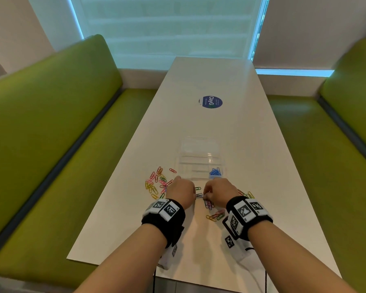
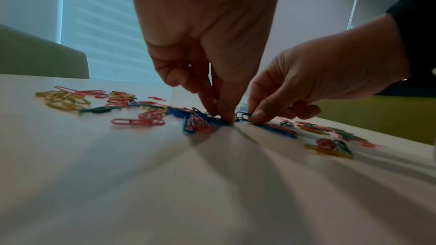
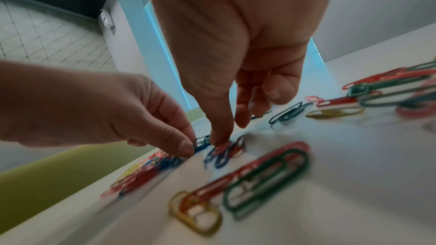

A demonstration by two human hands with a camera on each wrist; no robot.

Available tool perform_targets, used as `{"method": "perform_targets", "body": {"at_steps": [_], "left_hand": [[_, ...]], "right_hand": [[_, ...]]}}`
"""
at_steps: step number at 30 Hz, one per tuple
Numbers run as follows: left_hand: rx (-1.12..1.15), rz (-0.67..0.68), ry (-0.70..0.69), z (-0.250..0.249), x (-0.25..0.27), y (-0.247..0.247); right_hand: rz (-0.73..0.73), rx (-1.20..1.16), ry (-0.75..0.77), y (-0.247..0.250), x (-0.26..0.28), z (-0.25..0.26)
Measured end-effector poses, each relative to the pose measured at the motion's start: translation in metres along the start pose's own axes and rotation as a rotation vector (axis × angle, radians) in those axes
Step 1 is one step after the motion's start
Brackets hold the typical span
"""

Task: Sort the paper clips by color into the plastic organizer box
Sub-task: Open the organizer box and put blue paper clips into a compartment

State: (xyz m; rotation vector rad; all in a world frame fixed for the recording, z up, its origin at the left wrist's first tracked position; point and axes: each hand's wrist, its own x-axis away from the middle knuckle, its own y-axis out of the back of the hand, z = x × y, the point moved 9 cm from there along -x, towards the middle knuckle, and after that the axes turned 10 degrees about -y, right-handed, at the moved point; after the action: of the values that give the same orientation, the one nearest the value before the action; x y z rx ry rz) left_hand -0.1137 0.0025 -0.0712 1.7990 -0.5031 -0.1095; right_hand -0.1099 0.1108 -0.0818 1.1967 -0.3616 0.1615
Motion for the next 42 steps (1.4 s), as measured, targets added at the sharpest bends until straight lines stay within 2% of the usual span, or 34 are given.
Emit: {"method": "perform_targets", "body": {"at_steps": [7,12,25,34,42], "left_hand": [[0.047,0.042,0.019,0.002,-0.002,-0.001],[0.069,0.054,0.035,0.003,-0.003,-0.005],[0.171,-0.033,-0.006,0.0,-0.008,0.001],[0.214,-0.261,-0.114,-0.026,-0.037,0.038],[0.176,-0.232,-0.116,-0.049,-0.056,0.038]], "right_hand": [[-0.136,-0.197,-0.058,0.032,-0.01,-0.022],[-0.258,-0.224,-0.139,0.062,-0.02,-0.038],[-0.261,-0.256,-0.168,0.062,-0.024,-0.052],[-0.296,-0.277,-0.184,0.067,-0.006,-0.078],[-0.274,-0.276,-0.181,0.06,0.008,-0.083]]}}
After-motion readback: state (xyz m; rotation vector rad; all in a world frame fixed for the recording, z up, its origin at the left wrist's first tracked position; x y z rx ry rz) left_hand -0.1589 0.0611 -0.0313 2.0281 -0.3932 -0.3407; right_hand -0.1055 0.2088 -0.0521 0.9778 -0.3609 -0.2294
